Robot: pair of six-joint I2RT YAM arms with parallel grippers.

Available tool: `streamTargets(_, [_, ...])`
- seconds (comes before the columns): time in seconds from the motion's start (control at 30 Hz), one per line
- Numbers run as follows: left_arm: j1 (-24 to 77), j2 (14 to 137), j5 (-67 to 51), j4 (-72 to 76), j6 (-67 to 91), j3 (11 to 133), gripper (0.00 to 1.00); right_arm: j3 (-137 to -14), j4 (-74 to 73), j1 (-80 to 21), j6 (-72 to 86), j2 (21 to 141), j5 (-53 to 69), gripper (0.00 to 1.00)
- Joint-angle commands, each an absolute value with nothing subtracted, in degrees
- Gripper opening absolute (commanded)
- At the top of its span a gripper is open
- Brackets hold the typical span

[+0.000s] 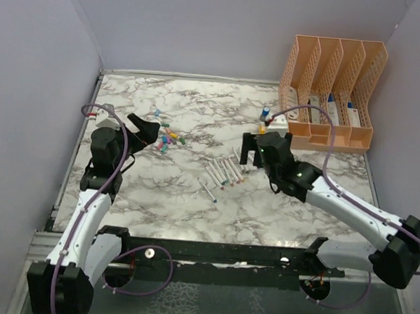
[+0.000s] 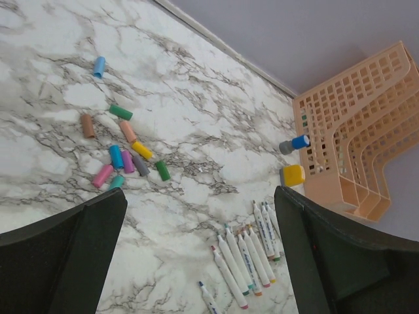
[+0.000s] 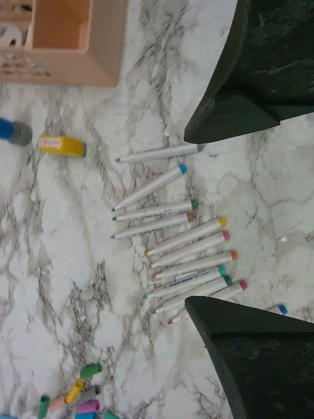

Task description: Open the pen caps

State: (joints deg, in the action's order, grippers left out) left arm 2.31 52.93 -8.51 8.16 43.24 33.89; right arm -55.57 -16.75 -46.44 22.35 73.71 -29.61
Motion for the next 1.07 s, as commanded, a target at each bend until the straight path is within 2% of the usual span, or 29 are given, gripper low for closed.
streamTargets(0.0, [2.0,39.9,-1.9,-6.5,37.0,35.7,0.99,-53.2,-28.9,-46.4,36.0,62.2,-44.8,0.99])
streamTargets(0.2, [2.0,26.1,4.5,-15.1,34.6,37.4,0.99,-50.4,-36.2,-46.4,44.9,44.1,-53.8,0.99])
streamTargets(0.37, [2.1,19.8,12.2,-21.0,34.0,40.1,0.99,-49.7,-34.6,-46.3,40.3,33.3,-57.5,0.99])
streamTargets(0.6, [2.1,13.4,17.8,-22.2,33.0,41.0,0.99,-52.6,-38.4,-46.4,40.4,32.9,-59.9,0.99])
streamTargets(1.03, [2.0,13.5,17.9,-21.9,33.5,42.0,0.99,-53.3,-38.2,-46.4,39.4,32.6,-59.0,0.99])
